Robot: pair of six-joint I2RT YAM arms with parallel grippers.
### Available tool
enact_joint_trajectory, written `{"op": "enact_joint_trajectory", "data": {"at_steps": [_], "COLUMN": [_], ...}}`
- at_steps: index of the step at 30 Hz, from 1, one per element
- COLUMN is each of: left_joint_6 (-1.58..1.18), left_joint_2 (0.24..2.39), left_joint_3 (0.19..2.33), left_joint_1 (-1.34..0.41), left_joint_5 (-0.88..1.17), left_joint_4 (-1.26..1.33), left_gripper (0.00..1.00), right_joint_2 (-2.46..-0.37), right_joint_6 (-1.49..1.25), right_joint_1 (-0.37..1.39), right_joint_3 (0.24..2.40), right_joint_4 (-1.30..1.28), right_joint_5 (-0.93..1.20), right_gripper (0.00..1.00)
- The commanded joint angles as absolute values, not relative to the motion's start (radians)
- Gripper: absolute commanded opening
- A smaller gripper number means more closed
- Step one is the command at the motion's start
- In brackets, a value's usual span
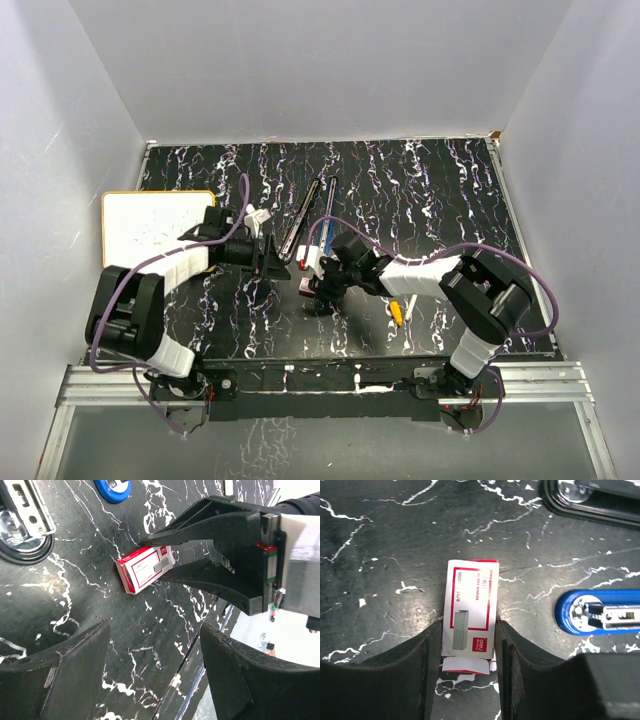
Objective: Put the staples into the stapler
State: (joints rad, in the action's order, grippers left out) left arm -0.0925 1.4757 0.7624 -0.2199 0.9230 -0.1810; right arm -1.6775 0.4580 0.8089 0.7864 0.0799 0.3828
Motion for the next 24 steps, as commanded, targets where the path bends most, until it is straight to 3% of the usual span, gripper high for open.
{"op": "enact_joint_trajectory", "data": {"at_steps": [1, 16, 24], "left_joint_6": [-0.294, -0.477, -0.554], "left_joint_2": [1.523, 1.710, 1.723], "left_joint_3": [0.741, 0.733, 0.701], "left_joint_1": [-0.265, -0.314, -0.320], "left_joint_5": [0.910, 0.939, 0.978], "left_joint_4": [-0.038, 0.174, 0.286], "left_gripper": [0.70, 0.68, 0.61], "right_joint_2": [-1.639, -1.672, -1.686], "right_joint_6": [0.442, 0.443, 0.445], "right_joint_1": [0.795, 0.793, 0.793], "right_joint_3": [0.769, 0.796, 0.807], "right_joint_4": [0.111, 0.092, 0.088], "right_joint_5": [0.338, 0.344, 0.353], "right_gripper": [0.44, 0.45, 0.45]}}
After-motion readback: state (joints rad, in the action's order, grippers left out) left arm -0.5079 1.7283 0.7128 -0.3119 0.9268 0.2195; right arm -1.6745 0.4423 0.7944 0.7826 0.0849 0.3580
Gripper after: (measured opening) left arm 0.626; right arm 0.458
